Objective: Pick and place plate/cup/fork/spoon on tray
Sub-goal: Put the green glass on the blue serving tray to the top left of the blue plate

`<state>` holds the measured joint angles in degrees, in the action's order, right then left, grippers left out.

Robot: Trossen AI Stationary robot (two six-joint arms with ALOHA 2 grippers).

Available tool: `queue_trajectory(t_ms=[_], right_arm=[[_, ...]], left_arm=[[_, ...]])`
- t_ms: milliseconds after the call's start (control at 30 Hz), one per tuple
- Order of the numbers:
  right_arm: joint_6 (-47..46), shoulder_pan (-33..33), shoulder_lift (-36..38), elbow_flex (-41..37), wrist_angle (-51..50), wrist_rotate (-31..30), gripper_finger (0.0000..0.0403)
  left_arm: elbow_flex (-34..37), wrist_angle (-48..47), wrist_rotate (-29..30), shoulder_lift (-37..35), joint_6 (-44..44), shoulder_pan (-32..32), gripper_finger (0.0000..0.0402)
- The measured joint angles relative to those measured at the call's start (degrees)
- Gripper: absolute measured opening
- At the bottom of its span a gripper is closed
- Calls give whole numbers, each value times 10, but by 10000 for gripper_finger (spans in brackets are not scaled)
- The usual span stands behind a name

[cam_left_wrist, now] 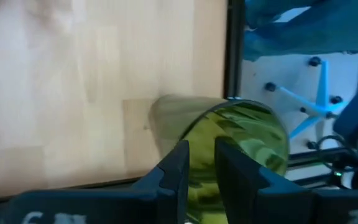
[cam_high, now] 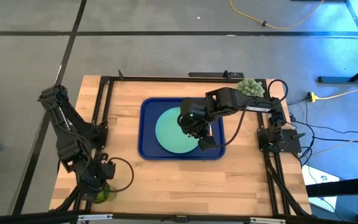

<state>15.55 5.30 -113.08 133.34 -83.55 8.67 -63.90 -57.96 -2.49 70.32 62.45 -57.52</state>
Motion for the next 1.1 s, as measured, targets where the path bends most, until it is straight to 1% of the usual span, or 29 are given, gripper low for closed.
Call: queue_trajectory(t_ms=[200, 400, 600, 767, 900, 967, 1067, 1100], right_arm=[[0, 0, 0, 0, 0, 0, 78], [0, 0, 0, 0, 0, 0, 78], [0, 0, 0, 0, 0, 0, 78], [0, 0, 0, 0, 0, 0, 78], [0, 0, 0, 0, 0, 0, 78], [0, 0, 0, 0, 0, 0, 78], [-1, 0, 0, 0, 0, 0, 78], [-1, 0, 0, 0, 0, 0, 78]], left_arm=[[0, -19, 19, 0, -14, 0, 69], [0, -35, 12, 7, -21, 0, 69], [0, -33, 3, 29, -45, 0, 69], [0, -35, 2, 58, -46, 0, 69], [0, -35, -1, 81, -74, 0, 68], [0, -35, -2, 86, -74, 4, 57], [0, -36, -11, 88, -78, 17, 18], [0, -35, -18, 88, -78, 23, 11]])
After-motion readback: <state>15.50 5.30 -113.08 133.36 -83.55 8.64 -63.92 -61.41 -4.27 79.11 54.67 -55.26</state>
